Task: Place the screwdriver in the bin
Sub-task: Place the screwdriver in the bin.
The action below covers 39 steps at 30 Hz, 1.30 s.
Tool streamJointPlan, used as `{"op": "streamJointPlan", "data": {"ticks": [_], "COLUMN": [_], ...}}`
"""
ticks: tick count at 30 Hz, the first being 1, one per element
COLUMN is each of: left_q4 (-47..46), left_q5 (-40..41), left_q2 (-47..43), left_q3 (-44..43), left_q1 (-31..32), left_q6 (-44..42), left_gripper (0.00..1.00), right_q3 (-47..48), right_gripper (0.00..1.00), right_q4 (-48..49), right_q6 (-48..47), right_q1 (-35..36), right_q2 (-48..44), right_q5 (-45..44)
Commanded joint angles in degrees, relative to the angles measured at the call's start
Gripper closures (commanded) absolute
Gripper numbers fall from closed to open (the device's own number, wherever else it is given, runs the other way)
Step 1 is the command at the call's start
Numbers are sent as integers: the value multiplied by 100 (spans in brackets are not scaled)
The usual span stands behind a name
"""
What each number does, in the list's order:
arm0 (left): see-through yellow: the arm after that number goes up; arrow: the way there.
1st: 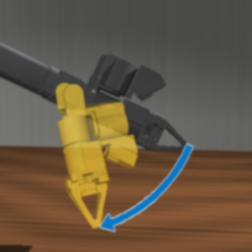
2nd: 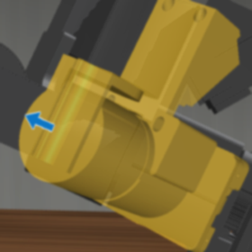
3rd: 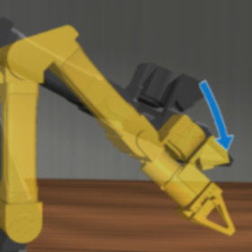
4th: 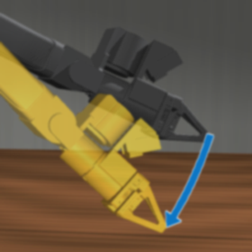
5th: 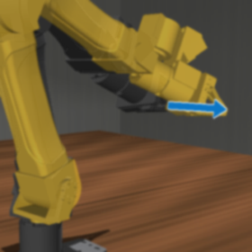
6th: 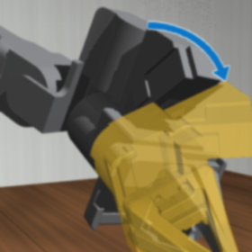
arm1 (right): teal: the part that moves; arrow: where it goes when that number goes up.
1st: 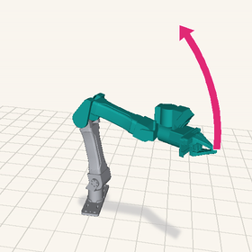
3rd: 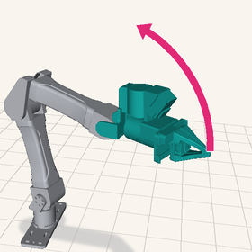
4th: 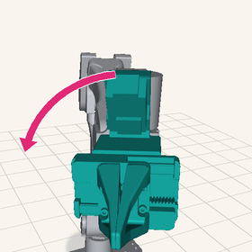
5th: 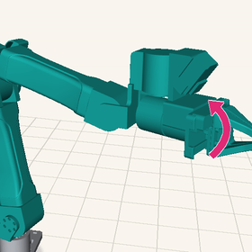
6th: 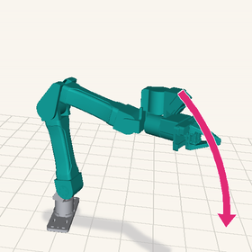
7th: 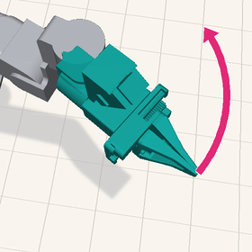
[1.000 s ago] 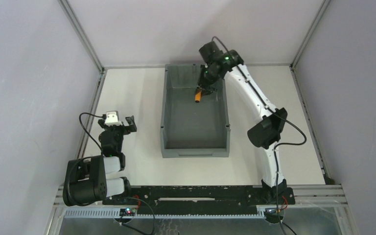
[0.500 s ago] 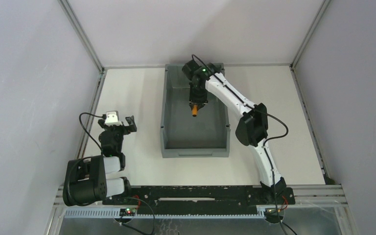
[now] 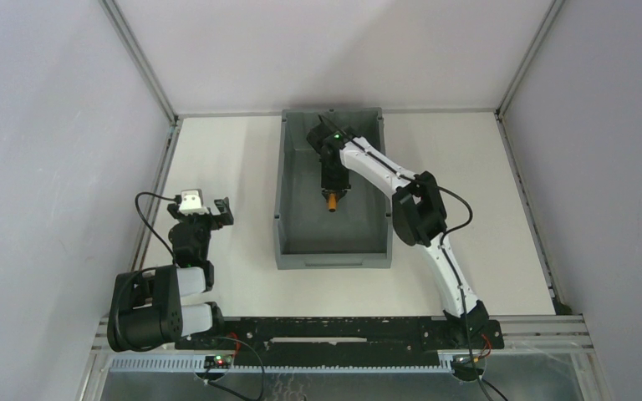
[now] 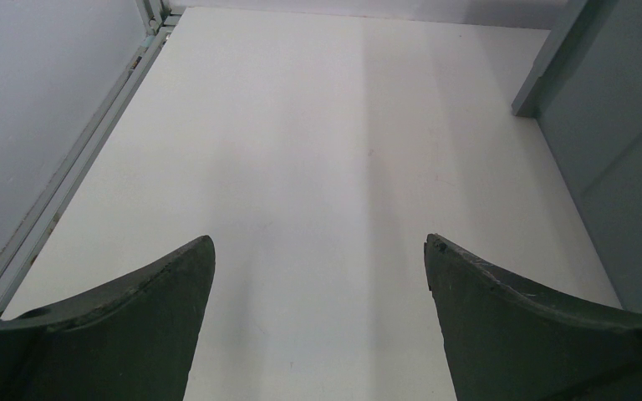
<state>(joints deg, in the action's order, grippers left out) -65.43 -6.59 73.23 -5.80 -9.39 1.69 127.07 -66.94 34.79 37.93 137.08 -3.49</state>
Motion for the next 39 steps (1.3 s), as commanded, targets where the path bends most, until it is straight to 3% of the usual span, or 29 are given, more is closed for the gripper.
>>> {"op": "streamJointPlan", "data": {"ticks": [1,16,27,39], "left_q4": [-119,-114,-119,-119], "left_q5": [23,18,18,15], "left_q2": [-88,-81,-83,-83], "left_q3": [-237,-238,-240,-237], "left_q1": [26,32,27,38], "left_q6": [40,40,41,41], "left_gripper": [0,0,0,0], "right_q3": [11,-11,-110,219], "right_gripper": [86,77,45,34], "right_q4": [337,492,540,422], "right_q6": [-78,61,70,-192], "right_q1": [28,-23,-80,-207], "right_q2": [98,503,170,-894], "right_q5": [-109,-95,16,92]}}
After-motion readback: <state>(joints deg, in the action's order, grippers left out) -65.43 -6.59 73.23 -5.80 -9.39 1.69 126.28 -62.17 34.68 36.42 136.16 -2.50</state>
